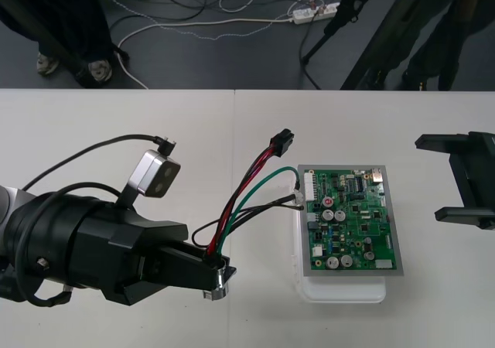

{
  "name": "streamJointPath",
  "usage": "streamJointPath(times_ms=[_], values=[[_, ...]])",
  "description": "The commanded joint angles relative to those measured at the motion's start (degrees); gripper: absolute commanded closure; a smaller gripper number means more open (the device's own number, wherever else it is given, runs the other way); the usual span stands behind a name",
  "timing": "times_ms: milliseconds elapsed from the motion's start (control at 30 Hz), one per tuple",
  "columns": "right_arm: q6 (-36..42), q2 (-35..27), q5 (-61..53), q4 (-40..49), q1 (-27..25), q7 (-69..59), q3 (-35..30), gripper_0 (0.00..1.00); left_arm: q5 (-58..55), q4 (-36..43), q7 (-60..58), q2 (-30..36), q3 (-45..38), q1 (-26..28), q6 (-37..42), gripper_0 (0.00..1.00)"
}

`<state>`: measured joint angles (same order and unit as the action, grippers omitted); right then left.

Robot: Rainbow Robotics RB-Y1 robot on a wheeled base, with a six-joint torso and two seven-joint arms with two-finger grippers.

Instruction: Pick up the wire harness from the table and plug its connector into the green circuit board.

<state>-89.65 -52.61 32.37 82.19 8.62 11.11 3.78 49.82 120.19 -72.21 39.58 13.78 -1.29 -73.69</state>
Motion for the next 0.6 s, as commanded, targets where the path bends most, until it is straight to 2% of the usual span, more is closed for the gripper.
streamJointPath(times_ms=[33, 333, 600], values=[[-0.3, -1.1, -1.1, 1.4, 0.8, -1.8, 0.1, 0.0, 0.2, 2.2, 2.3, 1.3, -1.5, 1.3, -1.5, 1.0], [-0.3, -1.1, -2.6, 3.0, 1.1, -3.6, 1.3, 0.0, 0.0, 2.2, 3.8, 1.3, -1.7, 1.3, -3.6, 1.0], [-0.3, -1.1, -4.7, 1.9, 4.6, -4.8, 5.6, 0.0, 1.2, 2.2, 3.8, 1.9, -1.8, 0.3, -4.4, 1.0]])
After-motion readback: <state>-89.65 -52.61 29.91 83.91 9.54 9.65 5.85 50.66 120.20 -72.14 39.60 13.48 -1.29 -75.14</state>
